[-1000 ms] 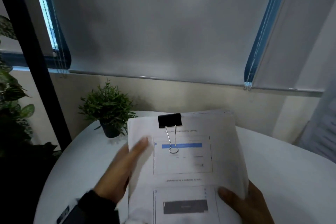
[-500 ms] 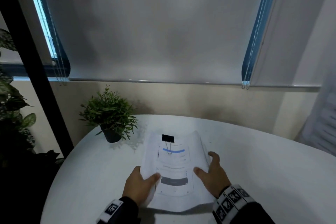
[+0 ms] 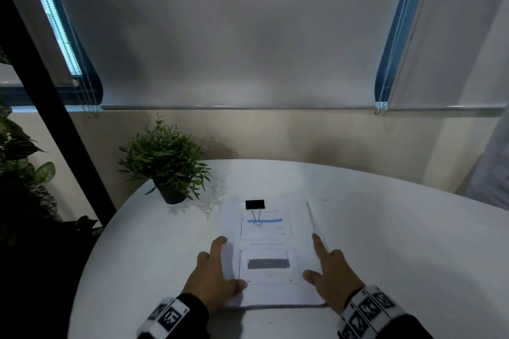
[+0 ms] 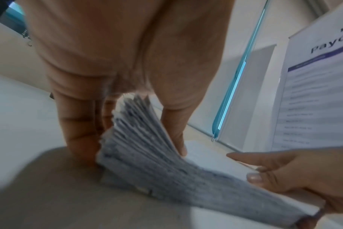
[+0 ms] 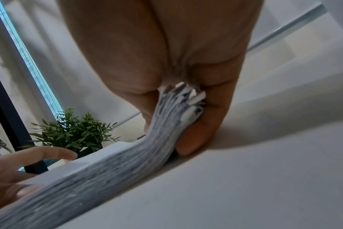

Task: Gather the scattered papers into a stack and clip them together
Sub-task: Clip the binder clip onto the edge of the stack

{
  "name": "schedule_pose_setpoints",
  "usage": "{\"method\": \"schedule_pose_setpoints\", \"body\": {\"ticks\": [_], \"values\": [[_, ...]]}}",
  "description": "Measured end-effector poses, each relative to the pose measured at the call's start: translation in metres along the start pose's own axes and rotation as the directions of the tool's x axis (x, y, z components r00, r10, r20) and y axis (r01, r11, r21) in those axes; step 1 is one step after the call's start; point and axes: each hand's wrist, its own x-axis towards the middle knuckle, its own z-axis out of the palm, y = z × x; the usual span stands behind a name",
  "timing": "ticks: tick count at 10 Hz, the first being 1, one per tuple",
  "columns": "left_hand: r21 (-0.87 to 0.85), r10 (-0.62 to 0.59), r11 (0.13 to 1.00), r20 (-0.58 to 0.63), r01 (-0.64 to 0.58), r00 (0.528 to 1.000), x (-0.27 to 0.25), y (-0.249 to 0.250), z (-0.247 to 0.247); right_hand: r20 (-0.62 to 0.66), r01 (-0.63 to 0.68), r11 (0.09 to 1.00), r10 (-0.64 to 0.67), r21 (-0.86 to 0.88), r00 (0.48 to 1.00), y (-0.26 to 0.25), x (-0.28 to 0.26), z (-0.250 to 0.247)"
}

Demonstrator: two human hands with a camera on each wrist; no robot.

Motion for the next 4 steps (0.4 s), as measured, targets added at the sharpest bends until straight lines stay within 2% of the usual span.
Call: {"method": "schedule_pose_setpoints", "body": {"ticks": [1,2,3,4], "values": [[0.158,0.036,0.987,-0.01,-0.034,0.999,-0.003,-0.004,0.004,0.04,-0.078,0.992,0.083,-0.096,0.996,-0.002,0.002,0.002],[0.271,0.012,0.963,0.006,-0.013,1.0,-0.003,-0.008,0.006,0.069,-0.111,0.965,0.131,-0.238,0.989,-0.001,0.001,-0.003],[0.306,0.062,0.95,0.031,-0.069,0.998,-0.008,-0.015,0.002,0.11,-0.058,0.969,0.087,-0.239,0.99,0.0,-0.009,-0.016],[0.245,0.185,0.948,0.097,-0.203,0.978,-0.03,-0.03,-0.009,0.097,0.005,0.984,0.013,-0.18,0.995,0.013,-0.033,-0.03]]}}
